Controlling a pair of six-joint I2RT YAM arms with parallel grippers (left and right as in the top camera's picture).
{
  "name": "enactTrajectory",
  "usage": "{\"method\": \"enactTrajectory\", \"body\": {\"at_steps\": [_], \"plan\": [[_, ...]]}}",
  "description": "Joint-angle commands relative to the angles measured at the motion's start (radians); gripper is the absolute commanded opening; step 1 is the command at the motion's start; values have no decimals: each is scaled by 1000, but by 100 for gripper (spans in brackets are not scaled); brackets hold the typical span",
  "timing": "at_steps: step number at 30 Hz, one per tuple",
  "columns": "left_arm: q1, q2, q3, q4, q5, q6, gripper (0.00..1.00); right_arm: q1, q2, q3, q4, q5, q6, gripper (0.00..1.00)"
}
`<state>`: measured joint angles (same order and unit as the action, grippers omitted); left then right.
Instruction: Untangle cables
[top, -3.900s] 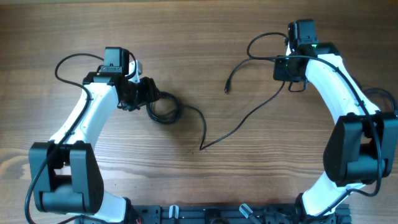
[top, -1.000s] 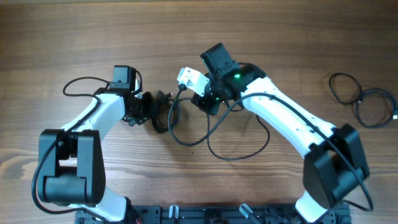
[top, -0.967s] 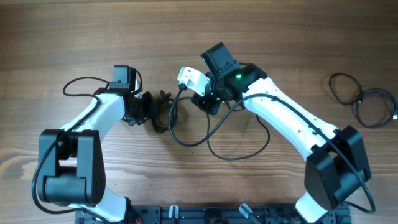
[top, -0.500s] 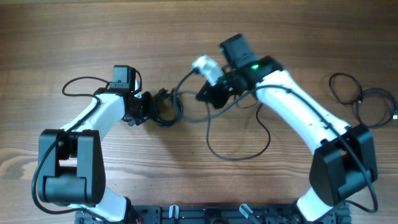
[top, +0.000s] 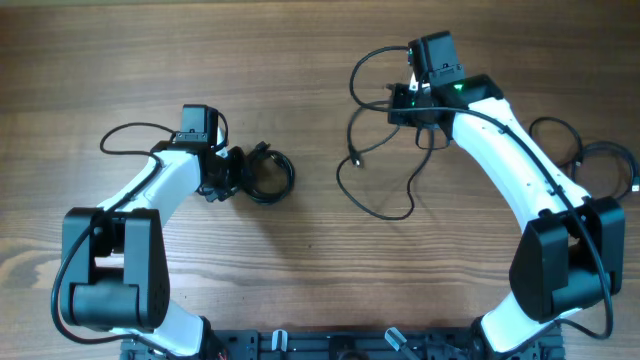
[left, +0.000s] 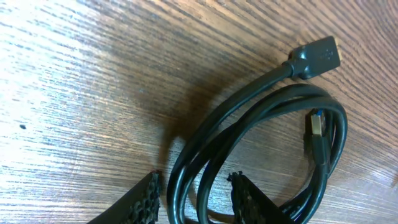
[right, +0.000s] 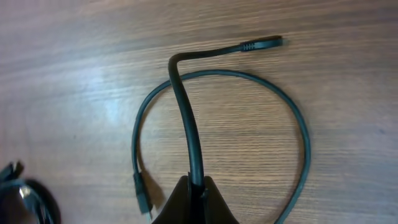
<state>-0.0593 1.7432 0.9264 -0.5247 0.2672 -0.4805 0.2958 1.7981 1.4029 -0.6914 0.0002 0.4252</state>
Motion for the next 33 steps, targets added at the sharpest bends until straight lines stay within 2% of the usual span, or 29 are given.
{"method": "enactTrajectory", "body": {"at_steps": [1, 4, 7, 8, 10, 11, 13, 17, 19, 21, 25, 29, 31, 33], "plan": [[0, 7, -10, 10, -14, 1, 41, 27, 38, -5, -4, 83, 111, 4], [0, 8, -10, 9, -14, 1, 42, 53, 122, -5, 13, 169, 135, 6], [0, 7, -10, 9, -14, 1, 42, 53, 185, -5, 62, 133, 155, 8], [0, 7, -10, 9, -14, 1, 42, 53, 206, -5, 68, 130, 155, 20], [0, 8, -10, 10, -14, 1, 42, 53, 249, -5, 84, 109, 147, 50], [0, 7, -10, 10, -14, 1, 42, 53, 261, -5, 98, 73, 109, 57], [0, 8, -10, 9, -14, 1, 42, 53, 267, -1, 98, 40, 24, 61], [0, 8, -10, 9, -14, 1, 42, 70, 219, 144, -92, 10, 79, 79], [0, 8, -10, 9, -14, 1, 42, 98, 220, 157, -108, -10, 66, 80], [0, 7, -10, 9, -14, 1, 42, 150, 225, 137, -109, -9, -6, 80], [0, 8, -10, 5, -14, 1, 42, 198, 225, 68, -102, 2, 32, 80], [0, 7, -10, 2, -14, 1, 42, 213, 225, -9, 10, 47, 36, 79], [0, 7, -10, -6, -14, 1, 43, 213, 235, -16, 61, 55, -42, 64], [0, 8, -10, -6, -14, 1, 43, 214, 247, -18, 79, 55, -68, 57]]}}
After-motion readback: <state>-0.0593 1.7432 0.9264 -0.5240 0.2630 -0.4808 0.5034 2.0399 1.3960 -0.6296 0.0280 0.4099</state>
